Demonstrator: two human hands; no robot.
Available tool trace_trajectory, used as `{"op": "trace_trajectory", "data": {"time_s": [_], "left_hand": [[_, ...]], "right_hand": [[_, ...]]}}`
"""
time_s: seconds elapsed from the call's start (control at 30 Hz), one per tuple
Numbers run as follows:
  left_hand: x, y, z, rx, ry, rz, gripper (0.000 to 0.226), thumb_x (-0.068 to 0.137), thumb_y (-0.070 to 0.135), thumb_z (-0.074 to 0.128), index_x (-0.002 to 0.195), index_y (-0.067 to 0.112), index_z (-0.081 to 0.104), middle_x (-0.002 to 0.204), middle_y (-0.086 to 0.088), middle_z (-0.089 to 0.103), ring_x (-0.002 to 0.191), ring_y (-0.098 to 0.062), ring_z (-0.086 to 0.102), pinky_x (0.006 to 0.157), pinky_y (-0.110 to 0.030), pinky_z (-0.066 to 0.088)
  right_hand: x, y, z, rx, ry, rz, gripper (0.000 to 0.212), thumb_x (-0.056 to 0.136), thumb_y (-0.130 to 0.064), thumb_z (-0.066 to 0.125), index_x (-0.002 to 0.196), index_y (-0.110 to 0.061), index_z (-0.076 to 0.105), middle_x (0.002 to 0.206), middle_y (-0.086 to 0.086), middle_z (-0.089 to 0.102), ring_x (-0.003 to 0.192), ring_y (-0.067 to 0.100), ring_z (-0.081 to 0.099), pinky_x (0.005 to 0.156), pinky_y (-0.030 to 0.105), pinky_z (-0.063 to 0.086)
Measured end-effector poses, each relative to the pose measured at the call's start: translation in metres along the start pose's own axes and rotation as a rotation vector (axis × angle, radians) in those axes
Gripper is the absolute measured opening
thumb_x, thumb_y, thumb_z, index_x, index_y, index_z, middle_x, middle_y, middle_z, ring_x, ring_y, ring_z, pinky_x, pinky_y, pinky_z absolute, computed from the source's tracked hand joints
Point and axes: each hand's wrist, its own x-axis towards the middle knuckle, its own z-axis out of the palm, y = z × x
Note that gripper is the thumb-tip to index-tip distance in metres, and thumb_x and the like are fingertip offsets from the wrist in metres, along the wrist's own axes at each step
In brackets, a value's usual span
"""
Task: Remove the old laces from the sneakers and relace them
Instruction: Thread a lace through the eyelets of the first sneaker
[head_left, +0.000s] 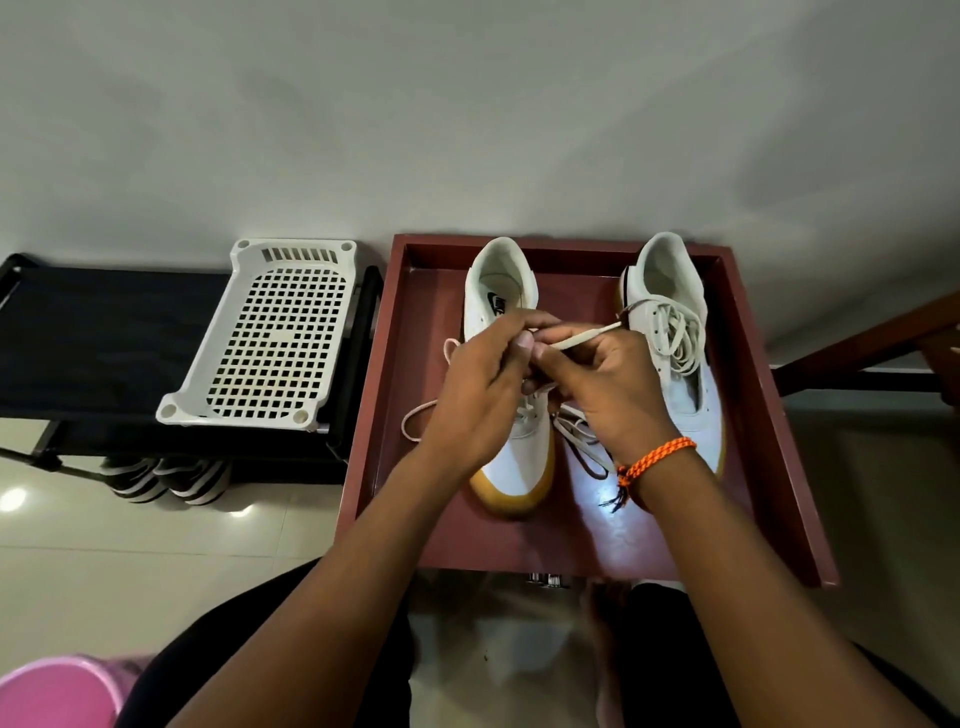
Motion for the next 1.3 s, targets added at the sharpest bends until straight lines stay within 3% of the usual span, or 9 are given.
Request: {"op": "trace_trajectory", "data": {"time_s": [0.17,0.3,0.43,0.53,0.63,0.77,0.97,1.17,1.3], "left_hand": [[0.008,-0.013,-0.008,0.122,0.130,-0.122,0.016,0.104,0.027,0.067,0.105,0.021,0.082,0.097,0.011,0.079,0.092,-0.008,0.074,0.085,-0.044,0.061],[0.006,-0.009,-0.008,0.140,0.198,-0.183,0.006,0.093,0.038,0.081,0.097,0.034,0.084,0.091,0.011,0.063,0.079,0.003,0.057,0.074,-0.027,0.047],[0.006,-0.012,-0.009,0.167,0.194,-0.234,0.011,0.087,0.048,0.083,0.096,0.041,0.082,0.111,-0.005,0.055,0.094,0.003,0.049,0.077,-0.020,0.043],[0.008,-0.012,-0.012,0.229,0.155,-0.254,0.013,0.089,0.047,0.082,0.097,0.036,0.081,0.111,0.000,0.045,0.092,0.008,0.047,0.077,-0.020,0.044],[0.005,-0.011,-0.011,0.537,0.104,-0.268,0.013,0.096,0.047,0.076,0.100,0.034,0.076,0.107,0.009,0.042,0.086,-0.004,0.055,0.073,-0.036,0.054],[-0.002,-0.009,-0.004,0.787,0.211,-0.213,0.017,0.099,0.045,0.073,0.104,0.029,0.077,0.105,0.008,0.059,0.086,-0.020,0.064,0.065,-0.037,0.048],[-0.006,-0.011,0.005,0.670,0.201,-0.319,0.010,0.096,0.041,0.076,0.095,0.034,0.083,0.090,0.005,0.079,0.086,-0.024,0.072,0.072,-0.043,0.061],[-0.003,-0.012,0.003,0.358,0.168,-0.397,0.020,0.099,0.025,0.076,0.079,0.026,0.079,0.066,0.009,0.075,0.048,-0.011,0.070,0.059,-0.038,0.064],[0.000,-0.006,-0.003,0.165,0.076,-0.462,0.019,0.100,0.012,0.073,0.083,0.018,0.077,0.069,-0.001,0.077,0.050,-0.020,0.074,0.063,-0.041,0.067]], "right_hand": [[0.002,0.005,-0.009,-0.084,0.132,-0.069,0.009,0.096,0.000,0.072,0.097,-0.004,0.079,0.076,0.014,0.077,0.069,0.031,0.074,0.067,0.047,0.065],[0.004,0.009,-0.008,-0.165,0.153,-0.110,0.012,0.095,0.000,0.073,0.093,-0.010,0.080,0.074,0.010,0.077,0.068,0.028,0.075,0.069,0.037,0.065],[0.005,0.012,-0.008,-0.195,0.151,-0.116,0.010,0.095,0.001,0.072,0.095,-0.006,0.079,0.074,0.008,0.077,0.068,0.025,0.076,0.069,0.032,0.064],[0.006,0.014,-0.011,-0.210,0.141,-0.109,0.011,0.095,0.002,0.071,0.095,-0.006,0.079,0.076,0.007,0.077,0.069,0.024,0.076,0.070,0.034,0.065],[0.008,0.020,-0.012,-0.325,0.168,-0.056,0.016,0.095,-0.001,0.069,0.090,-0.013,0.078,0.075,0.002,0.076,0.071,0.016,0.074,0.069,0.034,0.063],[0.007,0.031,-0.012,-0.569,0.152,0.028,0.015,0.092,-0.008,0.070,0.095,-0.021,0.077,0.085,-0.010,0.074,0.081,0.009,0.071,0.082,0.039,0.062],[-0.001,0.027,-0.002,-0.577,-0.048,0.067,0.045,0.094,-0.023,0.079,0.137,-0.023,0.065,0.107,-0.021,0.066,0.095,0.000,0.068,0.091,0.032,0.058],[-0.004,0.021,-0.004,-0.644,-0.075,0.065,0.046,0.095,-0.025,0.078,0.138,-0.025,0.063,0.113,-0.019,0.062,0.103,0.008,0.065,0.093,0.034,0.056],[-0.004,0.020,-0.005,-0.659,-0.076,0.071,0.043,0.094,-0.025,0.078,0.135,-0.027,0.065,0.118,-0.015,0.068,0.102,0.012,0.068,0.092,0.037,0.058]]}}
